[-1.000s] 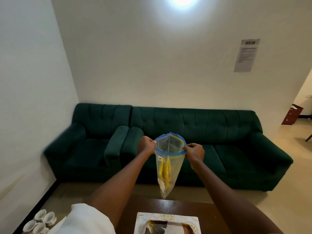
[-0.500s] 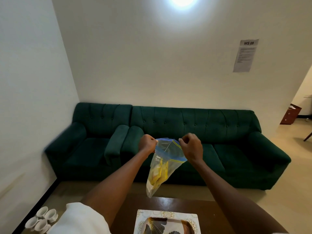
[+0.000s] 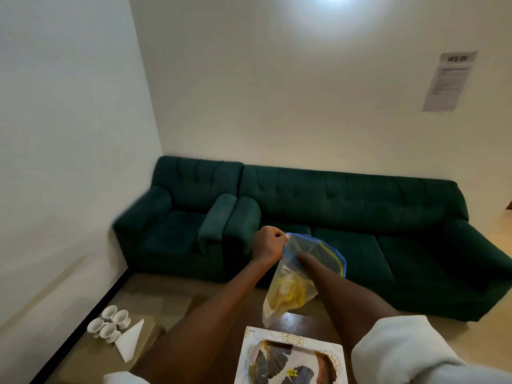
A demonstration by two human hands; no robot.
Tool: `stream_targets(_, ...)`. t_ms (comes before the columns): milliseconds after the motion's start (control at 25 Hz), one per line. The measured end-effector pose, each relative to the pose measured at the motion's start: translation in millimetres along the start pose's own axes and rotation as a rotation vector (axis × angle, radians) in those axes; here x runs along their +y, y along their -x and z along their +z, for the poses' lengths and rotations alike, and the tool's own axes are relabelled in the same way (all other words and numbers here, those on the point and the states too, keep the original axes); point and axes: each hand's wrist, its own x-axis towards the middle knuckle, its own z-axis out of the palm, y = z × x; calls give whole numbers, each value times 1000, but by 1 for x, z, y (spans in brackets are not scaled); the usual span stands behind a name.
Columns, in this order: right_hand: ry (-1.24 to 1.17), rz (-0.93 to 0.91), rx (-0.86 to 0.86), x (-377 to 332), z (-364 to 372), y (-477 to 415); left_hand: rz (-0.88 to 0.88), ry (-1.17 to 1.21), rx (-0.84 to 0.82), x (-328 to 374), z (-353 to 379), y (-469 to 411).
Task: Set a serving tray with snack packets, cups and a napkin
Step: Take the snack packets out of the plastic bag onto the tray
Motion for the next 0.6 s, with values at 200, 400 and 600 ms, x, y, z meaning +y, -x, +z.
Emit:
stream_targets(200,-120,53,148,15,36,-3,29,8,-39,-6,2,28)
stream_targets(400,-210,52,184,25,57,1,1,16,-49,-15,-3,41)
stream_targets(600,-52,-48,147,30,60,10,-64,32,-34,-28,-10,43)
